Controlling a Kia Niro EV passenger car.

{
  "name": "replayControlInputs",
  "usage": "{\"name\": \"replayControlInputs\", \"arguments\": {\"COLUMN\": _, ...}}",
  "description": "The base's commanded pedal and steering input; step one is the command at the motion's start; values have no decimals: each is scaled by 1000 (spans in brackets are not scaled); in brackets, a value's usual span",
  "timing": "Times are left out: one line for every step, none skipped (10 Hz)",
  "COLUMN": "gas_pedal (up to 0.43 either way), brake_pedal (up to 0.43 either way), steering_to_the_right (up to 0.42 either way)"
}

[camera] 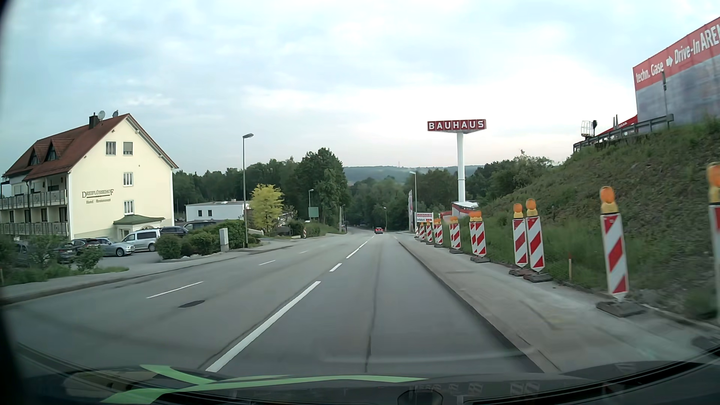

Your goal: Follow the waypoints while adhering to traffic rules and regulations

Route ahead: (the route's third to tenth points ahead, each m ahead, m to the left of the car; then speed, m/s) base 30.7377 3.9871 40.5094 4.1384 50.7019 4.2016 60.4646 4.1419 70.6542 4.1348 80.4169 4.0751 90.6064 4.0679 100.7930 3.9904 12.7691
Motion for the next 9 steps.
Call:
{"name": "replayControlInputs", "arguments": {"gas_pedal": 0, "brake_pedal": 171, "steering_to_the_right": -6}}
{"name": "replayControlInputs", "arguments": {"gas_pedal": 0, "brake_pedal": 183, "steering_to_the_right": -6}}
{"name": "replayControlInputs", "arguments": {"gas_pedal": 0, "brake_pedal": 189, "steering_to_the_right": -6}}
{"name": "replayControlInputs", "arguments": {"gas_pedal": 0, "brake_pedal": 195, "steering_to_the_right": -6}}
{"name": "replayControlInputs", "arguments": {"gas_pedal": 0, "brake_pedal": 195, "steering_to_the_right": -5}}
{"name": "replayControlInputs", "arguments": {"gas_pedal": 0, "brake_pedal": 195, "steering_to_the_right": -5}}
{"name": "replayControlInputs", "arguments": {"gas_pedal": 0, "brake_pedal": 195, "steering_to_the_right": -5}}
{"name": "replayControlInputs", "arguments": {"gas_pedal": 0, "brake_pedal": 195, "steering_to_the_right": -5}}
{"name": "replayControlInputs", "arguments": {"gas_pedal": 0, "brake_pedal": 201, "steering_to_the_right": -4}}
